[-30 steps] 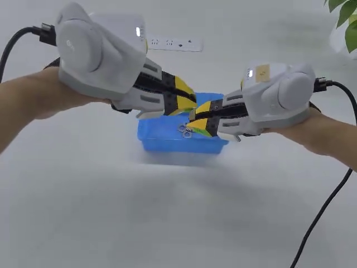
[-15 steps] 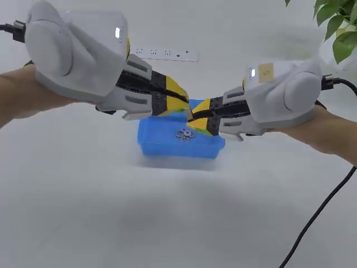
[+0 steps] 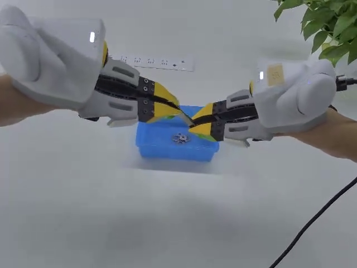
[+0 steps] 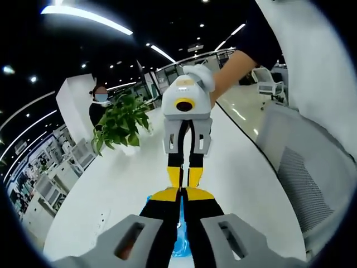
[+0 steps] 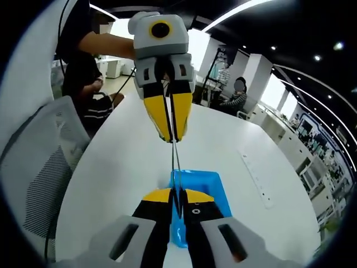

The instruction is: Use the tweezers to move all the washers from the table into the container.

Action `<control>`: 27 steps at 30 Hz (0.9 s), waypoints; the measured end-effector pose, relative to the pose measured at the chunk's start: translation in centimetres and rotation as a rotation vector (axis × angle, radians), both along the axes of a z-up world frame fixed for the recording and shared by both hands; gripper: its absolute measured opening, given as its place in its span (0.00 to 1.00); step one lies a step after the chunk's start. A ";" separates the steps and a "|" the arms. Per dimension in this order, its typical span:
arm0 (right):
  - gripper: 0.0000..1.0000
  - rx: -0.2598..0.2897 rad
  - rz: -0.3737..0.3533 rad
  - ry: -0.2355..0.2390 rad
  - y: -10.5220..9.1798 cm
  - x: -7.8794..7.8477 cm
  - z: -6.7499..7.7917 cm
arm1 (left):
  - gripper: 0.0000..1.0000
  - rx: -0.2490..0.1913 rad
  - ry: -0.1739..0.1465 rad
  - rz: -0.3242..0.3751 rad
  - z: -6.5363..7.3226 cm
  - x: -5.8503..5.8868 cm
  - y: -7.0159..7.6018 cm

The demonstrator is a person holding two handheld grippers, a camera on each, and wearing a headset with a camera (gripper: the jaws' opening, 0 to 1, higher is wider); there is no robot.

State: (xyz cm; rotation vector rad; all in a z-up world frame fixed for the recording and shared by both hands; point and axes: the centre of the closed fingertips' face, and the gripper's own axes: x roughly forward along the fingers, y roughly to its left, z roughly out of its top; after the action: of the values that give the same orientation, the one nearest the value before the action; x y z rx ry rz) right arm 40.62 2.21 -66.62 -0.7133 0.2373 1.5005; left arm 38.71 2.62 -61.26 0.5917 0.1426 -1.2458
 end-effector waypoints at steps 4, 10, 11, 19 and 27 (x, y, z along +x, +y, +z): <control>0.08 -0.014 0.014 0.020 -0.3 -0.9 -0.1 | 0.06 -0.018 0.022 0.002 -0.5 -0.7 0.4; 0.07 -0.046 0.040 0.040 -0.3 -2.0 -0.9 | 0.05 -0.033 0.066 0.019 -2.1 -1.5 1.1; 0.07 -0.054 0.045 0.042 -0.3 -2.2 -1.2 | 0.05 -0.035 0.076 0.025 -2.5 -1.6 1.2; 0.07 -0.097 0.067 0.079 -0.4 -2.9 -3.0 | 0.05 -0.012 0.126 0.054 -5.5 -2.1 1.7; 0.07 -0.116 0.059 0.117 -0.7 -2.6 -4.8 | 0.05 0.037 0.180 0.068 -8.8 -1.5 2.0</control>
State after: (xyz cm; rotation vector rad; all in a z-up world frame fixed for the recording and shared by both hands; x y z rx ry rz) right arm 38.05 1.53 -71.38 -0.7312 0.3977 1.5969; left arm 37.25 4.63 -70.02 0.5022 0.3344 -1.2309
